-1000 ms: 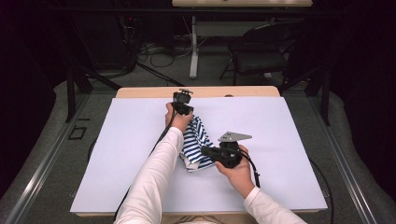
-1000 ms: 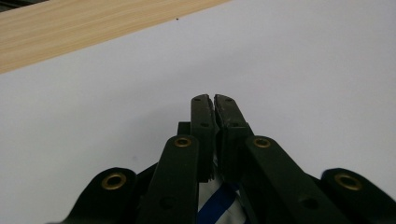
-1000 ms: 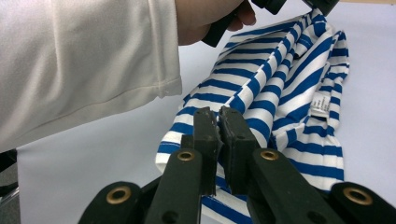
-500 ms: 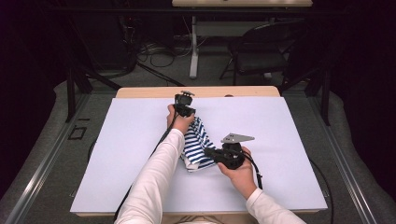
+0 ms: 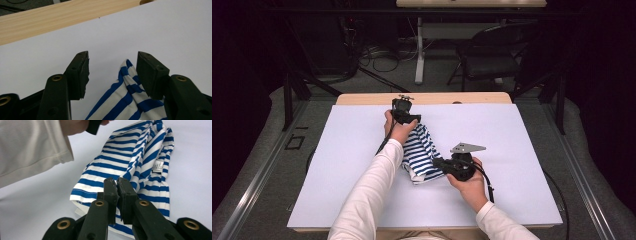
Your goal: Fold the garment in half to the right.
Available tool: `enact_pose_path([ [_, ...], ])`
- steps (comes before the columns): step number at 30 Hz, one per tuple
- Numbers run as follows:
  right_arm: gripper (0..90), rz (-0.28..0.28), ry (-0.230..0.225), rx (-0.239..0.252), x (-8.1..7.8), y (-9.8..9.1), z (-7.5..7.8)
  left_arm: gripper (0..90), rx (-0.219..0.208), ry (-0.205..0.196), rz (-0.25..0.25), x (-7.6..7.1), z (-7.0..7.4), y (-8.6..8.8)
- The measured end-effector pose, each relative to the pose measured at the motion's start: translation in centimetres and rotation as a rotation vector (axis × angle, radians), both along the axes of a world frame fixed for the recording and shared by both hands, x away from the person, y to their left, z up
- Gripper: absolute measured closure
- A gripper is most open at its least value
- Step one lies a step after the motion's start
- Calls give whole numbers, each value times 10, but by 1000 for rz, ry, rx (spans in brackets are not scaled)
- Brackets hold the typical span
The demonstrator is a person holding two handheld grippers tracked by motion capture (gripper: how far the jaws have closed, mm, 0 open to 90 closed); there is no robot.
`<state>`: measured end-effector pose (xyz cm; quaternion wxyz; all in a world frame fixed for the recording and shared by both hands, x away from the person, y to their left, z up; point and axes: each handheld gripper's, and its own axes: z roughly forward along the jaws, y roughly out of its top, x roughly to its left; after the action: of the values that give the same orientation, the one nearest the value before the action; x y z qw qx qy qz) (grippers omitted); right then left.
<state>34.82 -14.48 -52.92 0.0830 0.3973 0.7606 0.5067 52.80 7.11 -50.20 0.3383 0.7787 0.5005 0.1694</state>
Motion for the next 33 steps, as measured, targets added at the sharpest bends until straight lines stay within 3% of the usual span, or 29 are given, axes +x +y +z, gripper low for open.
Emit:
enact_pose_path([
  [9,860,-15,11,-4,2,-4,-2,342,-27,10,14,-2,4,16],
  [16,860,-12,11,-13,2,-3,-4,294,-56,-19,-10,-4,10,15],
  [29,859,-34,27,-40,4,-9,-9,317,-29,14,15,-11,5,37],
  [33,860,-43,34,-44,4,-11,-11,339,-46,12,18,-14,1,45],
])
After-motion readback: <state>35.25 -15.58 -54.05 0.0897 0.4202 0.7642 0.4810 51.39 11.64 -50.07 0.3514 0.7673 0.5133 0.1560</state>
